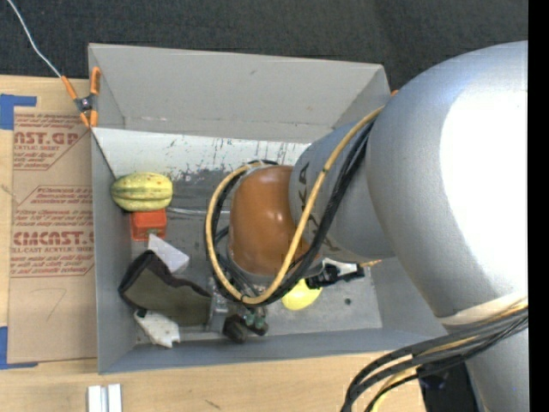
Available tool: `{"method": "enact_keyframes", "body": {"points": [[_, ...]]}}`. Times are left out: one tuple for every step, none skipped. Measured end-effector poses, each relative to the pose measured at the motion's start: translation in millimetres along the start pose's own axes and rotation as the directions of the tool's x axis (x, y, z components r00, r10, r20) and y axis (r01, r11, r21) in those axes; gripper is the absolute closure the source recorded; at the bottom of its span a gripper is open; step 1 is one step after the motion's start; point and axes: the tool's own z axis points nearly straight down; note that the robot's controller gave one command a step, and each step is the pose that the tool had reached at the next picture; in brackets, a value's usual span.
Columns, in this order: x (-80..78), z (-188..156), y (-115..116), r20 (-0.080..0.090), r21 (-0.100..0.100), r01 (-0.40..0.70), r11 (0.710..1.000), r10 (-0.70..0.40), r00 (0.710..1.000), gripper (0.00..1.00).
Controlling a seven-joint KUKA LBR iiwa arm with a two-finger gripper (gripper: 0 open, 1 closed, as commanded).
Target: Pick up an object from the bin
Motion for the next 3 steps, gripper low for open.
{"method": "enact_keyframes", "body": {"points": [[1.2, -22.8, -0.2, -0.003, 0.001, 0.0, 1.0, 0.0, 1.0, 1.0], [0.2, -87.4, 1.0, 0.001, -0.002, 0.001, 1.0, -0.001, 1.0, 1.0], [1.2, -86.1, 0.6, -0.002, -0.001, 0.001, 1.0, -0.001, 1.0, 1.0]]}}
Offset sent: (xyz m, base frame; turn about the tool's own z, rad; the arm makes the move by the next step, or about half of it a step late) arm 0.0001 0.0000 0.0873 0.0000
